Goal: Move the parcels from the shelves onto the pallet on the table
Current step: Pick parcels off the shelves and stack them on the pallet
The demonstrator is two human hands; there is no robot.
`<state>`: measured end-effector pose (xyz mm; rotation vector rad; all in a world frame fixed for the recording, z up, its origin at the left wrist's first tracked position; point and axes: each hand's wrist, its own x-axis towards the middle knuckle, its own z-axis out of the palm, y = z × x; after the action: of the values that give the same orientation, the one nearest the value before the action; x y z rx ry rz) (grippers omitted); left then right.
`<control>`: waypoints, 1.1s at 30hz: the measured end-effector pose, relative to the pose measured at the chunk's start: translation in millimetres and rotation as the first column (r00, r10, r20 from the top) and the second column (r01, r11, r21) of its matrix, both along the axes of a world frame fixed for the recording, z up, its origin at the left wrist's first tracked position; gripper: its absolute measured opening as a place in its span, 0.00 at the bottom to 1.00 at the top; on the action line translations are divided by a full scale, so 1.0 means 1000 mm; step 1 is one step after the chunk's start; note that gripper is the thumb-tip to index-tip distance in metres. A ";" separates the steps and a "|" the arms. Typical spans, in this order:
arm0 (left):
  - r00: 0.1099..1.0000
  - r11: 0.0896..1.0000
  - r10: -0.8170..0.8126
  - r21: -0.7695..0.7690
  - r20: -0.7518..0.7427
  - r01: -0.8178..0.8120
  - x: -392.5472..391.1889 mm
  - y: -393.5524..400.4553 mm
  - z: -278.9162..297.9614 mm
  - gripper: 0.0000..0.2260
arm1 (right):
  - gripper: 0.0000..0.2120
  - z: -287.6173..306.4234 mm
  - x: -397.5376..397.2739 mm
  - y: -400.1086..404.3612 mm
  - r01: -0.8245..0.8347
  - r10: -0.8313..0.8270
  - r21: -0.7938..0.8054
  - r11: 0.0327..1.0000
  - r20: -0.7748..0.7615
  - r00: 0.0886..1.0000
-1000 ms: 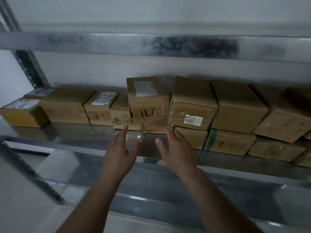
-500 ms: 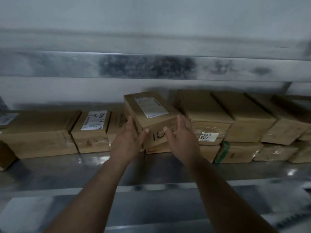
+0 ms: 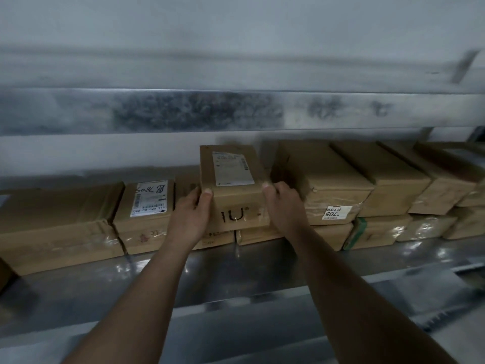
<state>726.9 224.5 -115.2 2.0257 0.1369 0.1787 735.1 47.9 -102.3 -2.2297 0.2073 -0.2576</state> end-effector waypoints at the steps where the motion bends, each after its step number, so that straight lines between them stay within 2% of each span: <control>1: 0.999 0.999 -0.016 -0.052 -0.029 0.014 0.002 0.003 -0.001 0.26 | 0.18 0.001 0.000 0.001 -0.009 0.014 0.097 0.995 -0.047 0.999; 3: 0.996 0.987 -0.058 -0.156 -0.074 0.046 0.003 0.008 -0.002 0.32 | 0.16 0.004 -0.005 0.003 -0.029 0.060 0.261 0.965 -0.114 0.992; 5: 0.990 0.977 -0.104 -0.198 -0.093 0.084 0.000 0.014 -0.006 0.35 | 0.17 0.007 -0.010 0.005 -0.076 0.116 0.283 0.956 -0.126 0.985; 8: 0.978 0.961 -0.184 -0.225 -0.099 0.158 -0.004 0.021 -0.011 0.39 | 0.16 0.006 -0.023 0.005 -0.165 0.194 0.321 0.933 -0.058 0.979; 11: 0.968 0.949 -0.243 -0.221 -0.067 0.223 -0.011 0.026 -0.016 0.36 | 0.12 0.003 -0.039 0.003 -0.268 0.274 0.321 0.909 0.025 0.961; 14: 0.966 0.941 -0.259 -0.232 -0.024 0.247 -0.028 0.030 -0.020 0.36 | 0.16 0.002 -0.053 0.002 -0.324 0.308 0.309 0.894 0.100 0.946; 19: 0.975 0.933 -0.213 -0.282 0.065 0.223 -0.077 0.032 -0.026 0.31 | 0.17 -0.011 -0.088 0.001 -0.393 0.344 0.296 0.871 0.205 0.917; 28: 0.976 0.931 -0.195 -0.294 0.097 0.215 -0.184 -0.004 -0.040 0.30 | 0.21 -0.046 -0.182 -0.038 -0.411 0.356 0.298 0.862 0.222 0.908; 33: 0.955 0.920 -0.282 -0.258 0.092 0.296 -0.228 -0.048 -0.043 0.30 | 0.20 -0.050 -0.242 -0.085 -0.367 0.298 0.284 0.886 0.256 0.920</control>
<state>499.0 176.3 -158.7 1.7433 -0.1656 0.0238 493.3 -36.8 -152.5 -1.8520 -0.2344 -0.2419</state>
